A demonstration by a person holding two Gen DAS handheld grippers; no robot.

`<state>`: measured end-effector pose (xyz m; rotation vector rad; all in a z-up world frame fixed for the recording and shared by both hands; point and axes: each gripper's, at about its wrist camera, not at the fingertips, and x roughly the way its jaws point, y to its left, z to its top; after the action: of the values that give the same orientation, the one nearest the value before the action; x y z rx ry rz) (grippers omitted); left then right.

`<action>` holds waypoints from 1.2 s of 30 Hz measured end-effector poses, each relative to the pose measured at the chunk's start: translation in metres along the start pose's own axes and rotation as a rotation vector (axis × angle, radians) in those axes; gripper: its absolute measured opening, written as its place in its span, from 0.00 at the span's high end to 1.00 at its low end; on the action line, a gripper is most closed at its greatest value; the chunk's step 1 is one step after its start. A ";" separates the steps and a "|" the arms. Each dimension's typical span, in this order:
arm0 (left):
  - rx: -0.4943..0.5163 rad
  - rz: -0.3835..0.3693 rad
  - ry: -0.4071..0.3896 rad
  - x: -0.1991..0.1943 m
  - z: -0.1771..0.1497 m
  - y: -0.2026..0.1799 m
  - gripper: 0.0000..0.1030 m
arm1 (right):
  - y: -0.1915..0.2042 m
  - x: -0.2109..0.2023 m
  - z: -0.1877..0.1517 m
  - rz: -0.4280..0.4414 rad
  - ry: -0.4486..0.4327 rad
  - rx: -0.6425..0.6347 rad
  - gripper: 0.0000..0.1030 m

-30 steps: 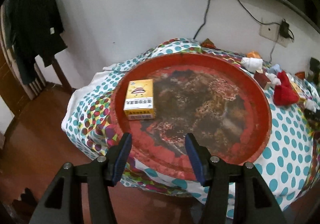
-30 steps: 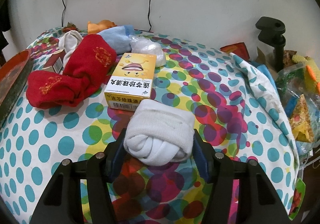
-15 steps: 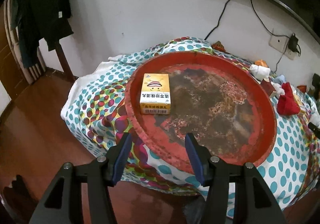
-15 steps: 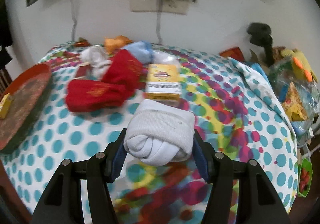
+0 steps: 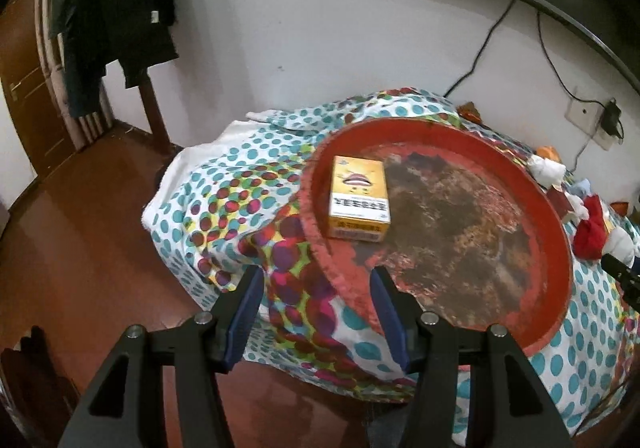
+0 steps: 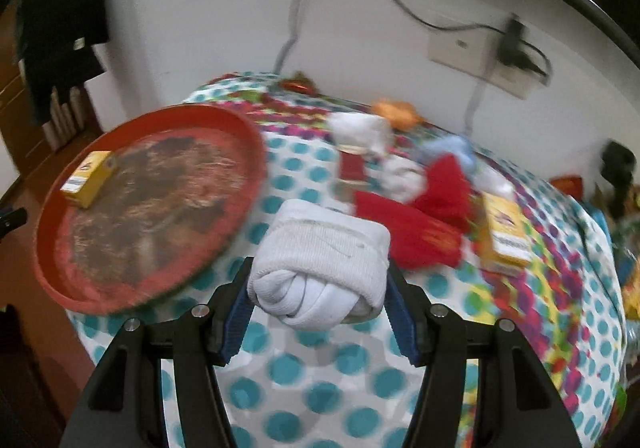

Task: Organize objects
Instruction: 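Carry the white rolled sock onto the red tray and open the right tool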

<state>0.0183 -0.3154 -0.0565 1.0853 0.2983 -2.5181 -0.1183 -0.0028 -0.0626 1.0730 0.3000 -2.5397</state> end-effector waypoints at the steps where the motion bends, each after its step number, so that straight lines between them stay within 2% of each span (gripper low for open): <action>1: -0.006 0.000 0.000 0.001 0.000 0.003 0.45 | 0.006 0.001 0.003 0.013 -0.001 -0.004 0.44; 5: -0.020 0.027 0.005 0.004 0.000 0.010 0.45 | 0.038 0.009 0.021 0.052 -0.010 -0.056 0.44; 11: -0.037 0.025 0.018 0.007 0.001 0.016 0.45 | 0.068 0.035 0.040 0.057 0.020 -0.098 0.44; 26: -0.059 0.044 0.042 0.017 0.000 0.027 0.45 | 0.088 0.093 0.054 0.005 0.129 -0.135 0.44; 36: -0.059 0.048 0.061 0.022 -0.003 0.027 0.45 | 0.094 0.107 0.053 -0.021 0.159 -0.159 0.43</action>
<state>0.0174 -0.3442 -0.0757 1.1340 0.3572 -2.4225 -0.1829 -0.1326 -0.1087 1.2158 0.5484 -2.4055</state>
